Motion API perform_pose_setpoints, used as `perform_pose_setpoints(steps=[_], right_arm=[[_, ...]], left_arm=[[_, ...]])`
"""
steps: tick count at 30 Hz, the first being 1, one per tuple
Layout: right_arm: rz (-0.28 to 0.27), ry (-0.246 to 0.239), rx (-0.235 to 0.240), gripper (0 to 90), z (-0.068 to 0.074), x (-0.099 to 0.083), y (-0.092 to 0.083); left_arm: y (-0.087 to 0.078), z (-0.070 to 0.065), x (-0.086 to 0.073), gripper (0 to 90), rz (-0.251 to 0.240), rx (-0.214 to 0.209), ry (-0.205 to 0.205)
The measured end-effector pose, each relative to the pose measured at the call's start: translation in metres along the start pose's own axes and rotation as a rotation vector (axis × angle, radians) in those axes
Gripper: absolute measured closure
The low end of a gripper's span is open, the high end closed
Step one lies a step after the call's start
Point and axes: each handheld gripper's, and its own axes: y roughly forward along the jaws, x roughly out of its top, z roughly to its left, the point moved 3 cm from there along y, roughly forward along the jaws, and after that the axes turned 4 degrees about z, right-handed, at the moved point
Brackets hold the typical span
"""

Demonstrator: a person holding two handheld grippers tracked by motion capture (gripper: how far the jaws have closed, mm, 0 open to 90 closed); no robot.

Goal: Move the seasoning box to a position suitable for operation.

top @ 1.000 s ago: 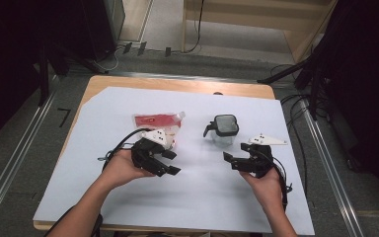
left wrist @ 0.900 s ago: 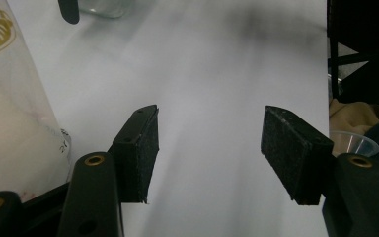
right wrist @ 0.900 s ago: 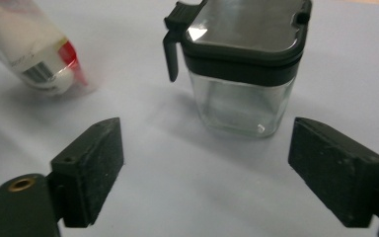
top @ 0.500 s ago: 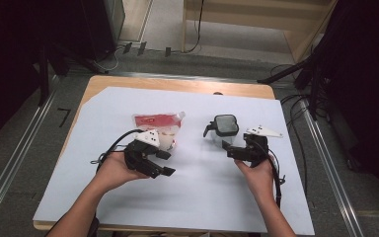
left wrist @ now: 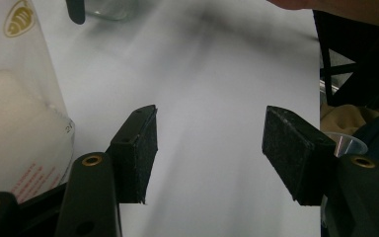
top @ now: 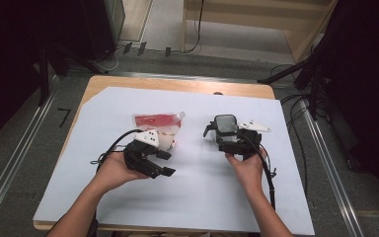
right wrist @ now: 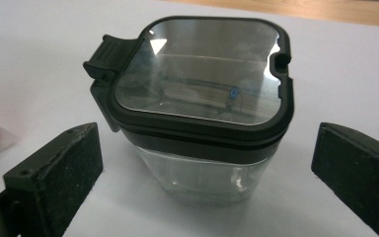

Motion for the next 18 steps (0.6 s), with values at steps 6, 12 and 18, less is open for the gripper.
perform_pose_setpoints(steps=[6,12,18], right_arm=[[-0.008,0.031,0.034,0.0,0.004,-0.001,0.012],[-0.015,0.009,-0.009,0.4,0.009,0.0,0.025],[-0.044,0.018,-0.053,8.3,0.006,-0.001,0.036]], left_arm=[[0.005,-0.001,0.003,39.4,0.009,-0.012,0.011],[0.008,-0.002,0.005,39.4,0.019,-0.025,0.023],[0.01,-0.002,0.005,39.3,0.02,-0.033,0.021]])
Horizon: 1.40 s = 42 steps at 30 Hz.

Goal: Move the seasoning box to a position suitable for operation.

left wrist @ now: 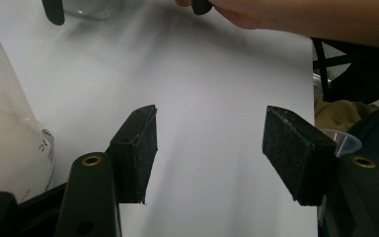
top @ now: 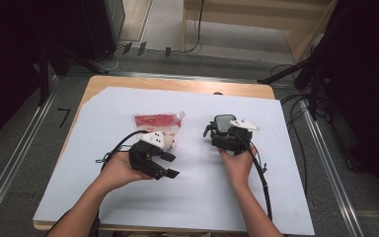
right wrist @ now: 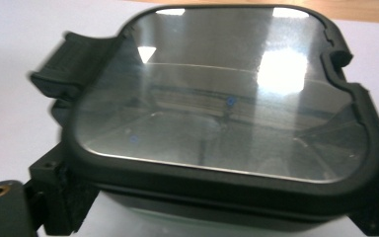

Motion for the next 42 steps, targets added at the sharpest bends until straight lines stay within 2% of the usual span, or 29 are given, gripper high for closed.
perform_pose_setpoints(steps=[3,9,15,16,19,21,22,24,25,26,29,34,38,42], right_arm=[[0.001,0.001,-0.019,10.6,0.001,-0.002,0.003],[-0.009,-0.038,-0.045,14.3,0.0,-0.002,0.003],[-0.018,-0.046,-0.032,15.0,-0.003,-0.002,0.001],[-0.012,-0.038,-0.024,15.0,-0.003,-0.002,0.0],[-0.018,-0.048,0.0,15.1,-0.003,0.0,-0.006],[-0.033,-0.061,0.034,15.2,-0.003,0.005,-0.016],[-0.033,-0.061,0.034,15.2,-0.003,0.005,-0.016],[-0.056,-0.077,0.081,15.2,-0.003,0.011,-0.031],[-0.056,-0.077,0.081,15.2,-0.003,0.011,-0.031],[-0.06,-0.095,0.119,15.2,-0.002,0.014,-0.039],[-0.043,-0.119,0.152,15.2,0.0,0.013,-0.048],[-0.029,-0.186,0.227,15.2,0.003,0.009,-0.067],[-0.029,-0.247,0.254,15.2,0.006,0.0,-0.08],[-0.024,-0.259,0.297,15.2,0.011,-0.014,-0.087]], left_arm=[[0.001,0.0,0.0,39.3,0.0,-0.007,0.002],[0.004,-0.001,0.001,39.3,-0.001,-0.014,0.002],[0.006,-0.002,0.003,39.3,0.009,-0.018,0.002],[0.006,-0.002,0.002,39.3,0.01,-0.018,0.003],[0.005,-0.001,0.002,39.3,0.004,-0.012,-0.002],[0.005,0.0,0.002,39.3,0.0,-0.011,-0.004],[0.005,0.0,0.002,39.3,-0.001,-0.011,-0.007],[0.005,0.0,0.002,39.4,-0.002,-0.011,-0.005],[0.005,0.0,0.002,39.4,-0.002,-0.011,-0.005],[0.005,0.0,0.002,39.4,-0.001,-0.01,-0.005],[0.005,0.0,0.002,39.4,-0.002,-0.011,-0.006],[0.006,0.0,0.003,39.6,-0.002,-0.005,-0.009],[0.009,0.001,0.003,39.7,-0.002,-0.003,-0.016],[0.009,0.001,0.005,40.1,-0.01,0.005,-0.02]])
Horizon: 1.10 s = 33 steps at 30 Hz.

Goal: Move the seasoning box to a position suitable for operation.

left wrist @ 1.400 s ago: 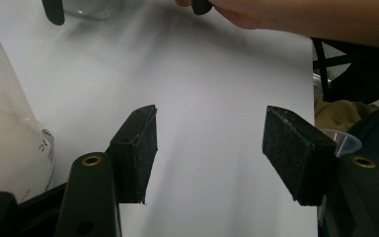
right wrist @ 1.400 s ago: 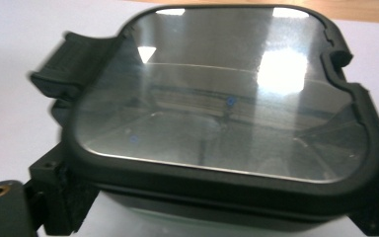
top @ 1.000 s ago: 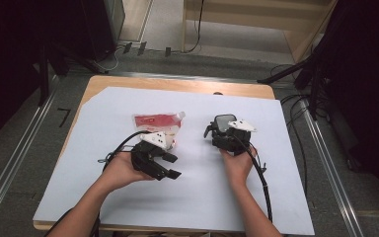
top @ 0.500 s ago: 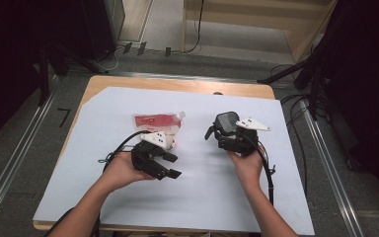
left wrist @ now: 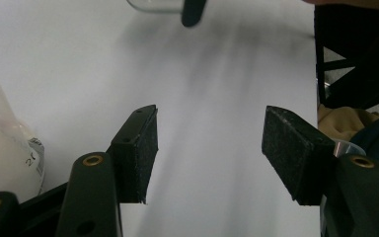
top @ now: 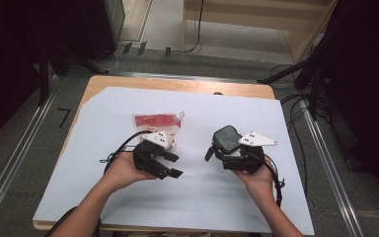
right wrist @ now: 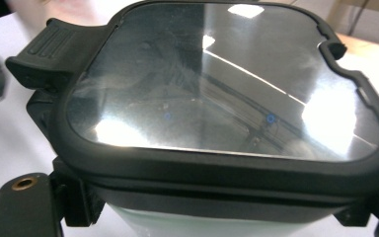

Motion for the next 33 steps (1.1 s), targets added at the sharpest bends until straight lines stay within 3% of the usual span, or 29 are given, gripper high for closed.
perform_pose_setpoints(steps=[1,5,10,14,24,30,33], right_arm=[[0.012,-0.024,0.008,15.2,0.006,-0.005,0.001],[0.034,-0.038,0.043,15.2,0.019,-0.012,0.008],[0.035,-0.061,0.074,15.2,0.028,-0.015,0.016],[0.039,-0.031,0.108,15.2,0.031,-0.018,0.025],[0.055,-0.047,0.096,15.2,0.037,-0.026,0.043],[0.047,-0.09,0.086,15.0,0.039,-0.029,0.044],[0.05,-0.079,0.08,14.2,0.041,-0.03,0.044]], left_arm=[[-0.002,-0.001,0.002,41.3,-0.017,0.015,0.0],[-0.005,0.001,0.002,42.9,-0.043,0.01,0.001],[-0.002,0.004,0.0,43.1,-0.021,0.023,-0.012],[-0.001,0.006,0.0,43.4,-0.018,0.021,-0.012],[0.003,0.008,-0.001,42.8,-0.001,0.032,-0.016],[0.004,0.007,0.0,42.9,-0.002,0.017,-0.013],[0.004,0.005,0.0,42.8,-0.005,0.013,-0.011]])
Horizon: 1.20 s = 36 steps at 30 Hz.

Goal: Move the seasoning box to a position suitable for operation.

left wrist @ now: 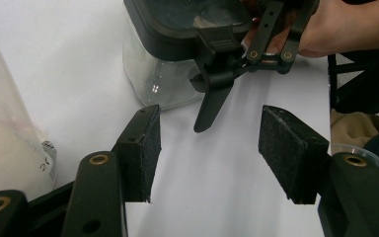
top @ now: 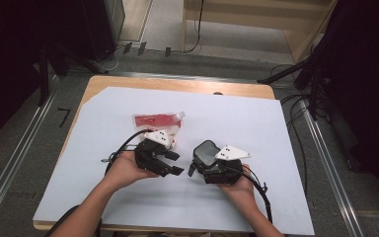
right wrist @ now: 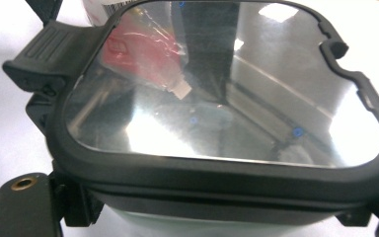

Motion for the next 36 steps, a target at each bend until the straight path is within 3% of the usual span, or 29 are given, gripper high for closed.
perform_pose_setpoints(steps=[5,8,10,14,16,17,23,25,27,28,29,30,32,33,34,36], right_arm=[[0.008,0.006,-0.003,13.4,0.001,0.0,0.0],[0.038,0.047,0.002,12.1,0.0,0.0,-0.001],[0.038,0.046,0.008,12.0,0.001,0.0,-0.003],[0.025,0.067,0.025,10.6,0.0,0.003,-0.014],[0.034,0.083,0.061,10.2,-0.002,0.003,-0.019],[0.054,0.1,0.06,10.5,-0.005,0.0,-0.025],[0.053,0.122,0.082,12.1,-0.01,-0.003,-0.041],[0.05,0.142,0.089,13.4,-0.011,-0.003,-0.048],[0.043,0.137,0.088,13.9,-0.013,-0.002,-0.055],[0.042,0.118,0.082,18.5,-0.014,-0.001,-0.062],[0.042,0.118,0.082,18.5,-0.014,-0.001,-0.062],[0.035,0.076,0.093,33.5,-0.016,0.0,-0.071],[0.032,0.061,0.084,35.6,-0.017,0.001,-0.074],[0.035,0.06,0.086,43.2,-0.018,0.001,-0.078],[0.038,0.065,0.084,53.2,-0.02,0.001,-0.081],[0.048,0.071,0.077,57.7,-0.022,0.001,-0.082]], left_arm=[[-0.001,0.001,0.0,42.8,0.0,0.001,0.003],[-0.002,0.001,0.0,42.5,-0.007,0.0,-0.003],[-0.002,0.001,0.0,41.8,-0.007,0.005,-0.004],[-0.003,0.001,0.0,40.8,-0.006,0.01,-0.008],[-0.003,0.002,0.0,40.7,-0.009,0.008,-0.01],[-0.002,0.002,0.0,40.7,-0.01,0.008,-0.011],[0.0,0.002,0.001,42.3,-0.006,0.011,-0.024],[-0.001,0.003,0.001,45.1,-0.003,0.005,-0.032],[-0.001,0.004,0.002,47.5,-0.011,-0.015,-0.069],[-0.001,0.005,0.002,53.4,-0.015,-0.02,-0.074],[-0.002,0.005,0.002,53.4,-0.017,-0.015,-0.075],[-0.002,0.005,0.003,61.8,-0.023,-0.01,-0.075],[-0.002,0.005,0.004,66.4,-0.02,0.008,-0.057],[-0.002,0.004,0.004,71.6,-0.019,0.016,-0.046],[-0.002,0.004,0.004,82.3,-0.018,0.018,-0.043],[0.0,0.005,0.004,86.8,-0.008,0.012,-0.036]])
